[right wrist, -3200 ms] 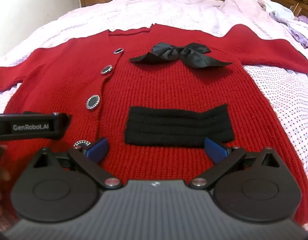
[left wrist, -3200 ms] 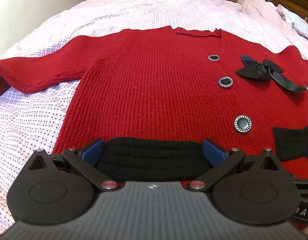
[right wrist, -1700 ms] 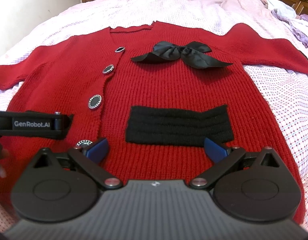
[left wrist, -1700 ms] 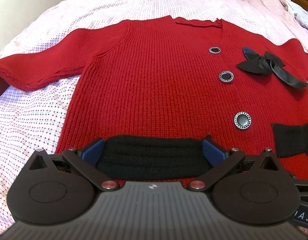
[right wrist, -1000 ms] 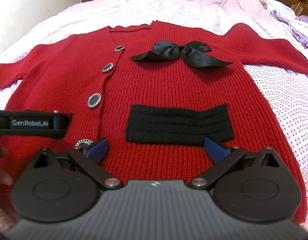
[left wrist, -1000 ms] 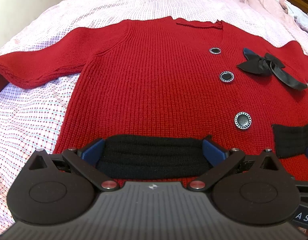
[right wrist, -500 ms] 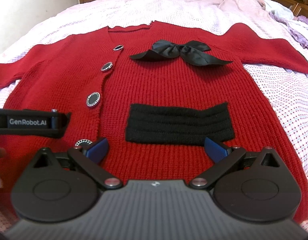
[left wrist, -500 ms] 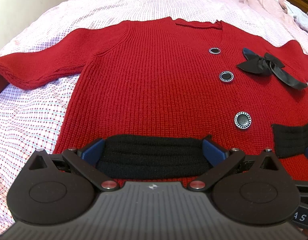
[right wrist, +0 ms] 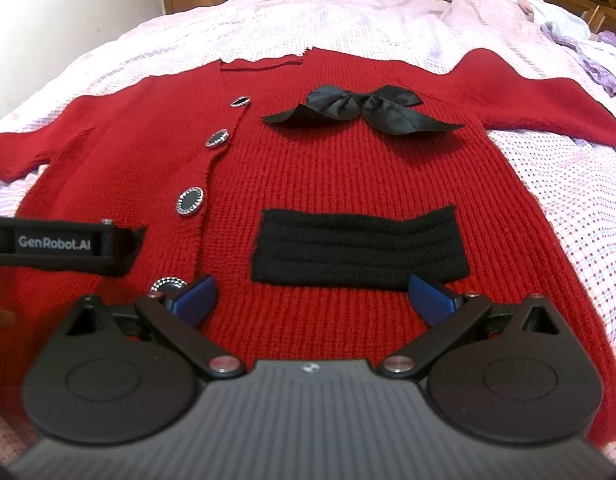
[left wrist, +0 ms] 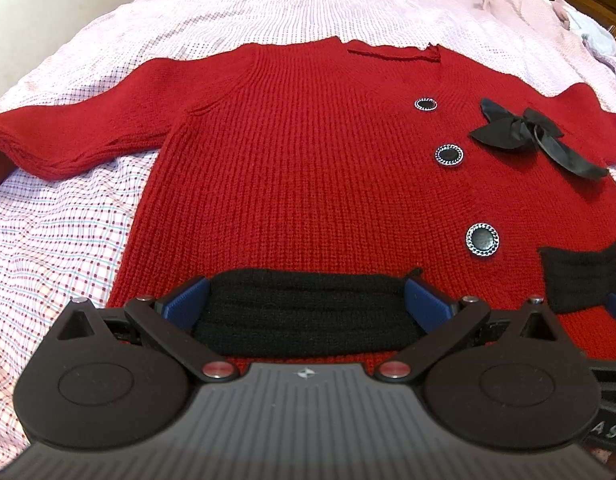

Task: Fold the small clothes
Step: 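Grasp the cardigan sleeve cuff with the right gripper and lift it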

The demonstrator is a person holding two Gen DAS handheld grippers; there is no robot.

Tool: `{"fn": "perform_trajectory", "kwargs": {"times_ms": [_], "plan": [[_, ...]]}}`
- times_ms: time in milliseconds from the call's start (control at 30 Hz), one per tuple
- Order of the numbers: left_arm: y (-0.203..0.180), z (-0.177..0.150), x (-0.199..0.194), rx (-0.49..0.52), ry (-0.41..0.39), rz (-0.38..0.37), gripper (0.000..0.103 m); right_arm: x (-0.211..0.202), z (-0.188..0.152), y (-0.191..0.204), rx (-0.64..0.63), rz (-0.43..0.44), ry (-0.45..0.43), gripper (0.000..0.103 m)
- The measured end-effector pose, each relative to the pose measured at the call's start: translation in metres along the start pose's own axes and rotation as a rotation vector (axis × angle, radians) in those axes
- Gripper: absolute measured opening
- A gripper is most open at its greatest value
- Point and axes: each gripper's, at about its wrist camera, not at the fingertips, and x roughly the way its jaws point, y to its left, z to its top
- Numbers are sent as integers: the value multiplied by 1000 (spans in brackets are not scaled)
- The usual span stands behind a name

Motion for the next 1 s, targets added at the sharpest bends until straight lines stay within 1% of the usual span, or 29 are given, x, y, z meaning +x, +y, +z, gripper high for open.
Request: {"fn": "perform_trajectory", "kwargs": {"times_ms": [133,200,300,400,533,600,833,933,1000], "plan": [[1,4,-6,-6,7,-2,103,-9,13,-9,16,54,1,103],[2,7,-10,-10,8,-2,103,-17,21,-15,1,75,-29,103],[3,10,-18,-16,2,-10,103,-26,35,-28,-29,81,-76,103],[4,15,-25,-31,-11,-25,103,-26,51,-52,-6,98,-87,103],[-1,21,-28,-13,-21,-10,103,-15,71,-99,91,92,-78,103],[-5,24,-27,-7,-20,-4,103,-8,78,-123,136,81,-85,103],[-19,30,-15,4,5,11,103,25,104,-214,309,-17,-101,103],[-23,31,-6,5,24,25,103,41,114,-244,353,-49,-112,103],[-25,31,2,-3,49,27,103,51,120,-259,357,-62,-123,103]]}}
